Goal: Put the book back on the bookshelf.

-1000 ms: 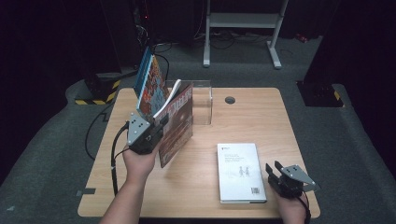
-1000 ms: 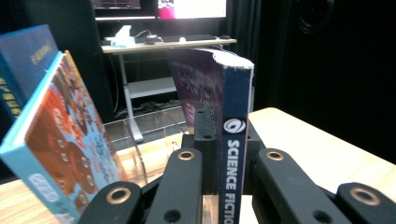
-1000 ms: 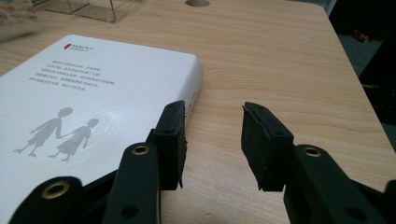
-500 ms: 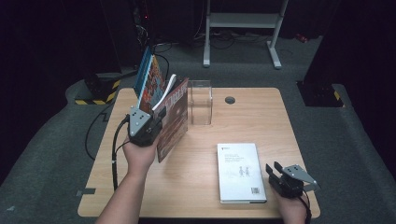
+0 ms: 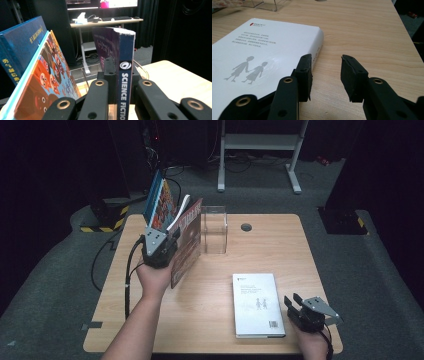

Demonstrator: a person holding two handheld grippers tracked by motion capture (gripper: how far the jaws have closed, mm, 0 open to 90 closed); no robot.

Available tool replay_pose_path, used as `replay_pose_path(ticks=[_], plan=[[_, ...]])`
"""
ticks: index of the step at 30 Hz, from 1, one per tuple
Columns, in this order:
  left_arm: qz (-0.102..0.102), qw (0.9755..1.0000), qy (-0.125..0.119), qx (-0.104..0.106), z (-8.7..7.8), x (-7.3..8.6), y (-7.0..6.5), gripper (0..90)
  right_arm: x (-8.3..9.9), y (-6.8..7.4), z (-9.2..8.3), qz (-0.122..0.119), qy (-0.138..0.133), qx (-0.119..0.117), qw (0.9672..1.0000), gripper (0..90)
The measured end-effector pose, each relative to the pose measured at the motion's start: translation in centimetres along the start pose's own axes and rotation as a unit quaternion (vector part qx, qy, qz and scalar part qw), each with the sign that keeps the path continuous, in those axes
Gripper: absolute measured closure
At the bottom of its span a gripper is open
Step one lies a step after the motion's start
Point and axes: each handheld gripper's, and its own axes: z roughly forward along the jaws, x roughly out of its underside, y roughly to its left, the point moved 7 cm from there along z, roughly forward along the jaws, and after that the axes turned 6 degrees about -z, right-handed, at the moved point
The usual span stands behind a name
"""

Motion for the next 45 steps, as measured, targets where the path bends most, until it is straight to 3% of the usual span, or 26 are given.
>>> replay_pose_path(ticks=[16, 21, 33, 45], plan=[[-0.004, 0.9999, -0.008, -0.013, 1.8, -0.9, -0.3, 83.8, 0.0, 0.0, -0.1, 0.002, -0.003, -0.003, 1.0, 61.1], [-0.011, 0.9998, -0.008, -0.016, 2.9, -1.2, -0.2, 83.9, 0.0, 0.0, -0.1, 0.002, -0.004, -0.003, 1.0, 61.1], [0.002, 0.9991, -0.012, -0.041, 5.8, -2.1, -0.2, 83.9, -0.1, -0.1, -0.2, 0.003, -0.008, -0.004, 1.0, 61.2], [-0.002, 0.9982, -0.016, -0.058, 8.5, -2.1, 0.4, 83.9, 0.0, 0.0, -0.1, 0.001, -0.009, -0.005, 0.9999, 61.2]])
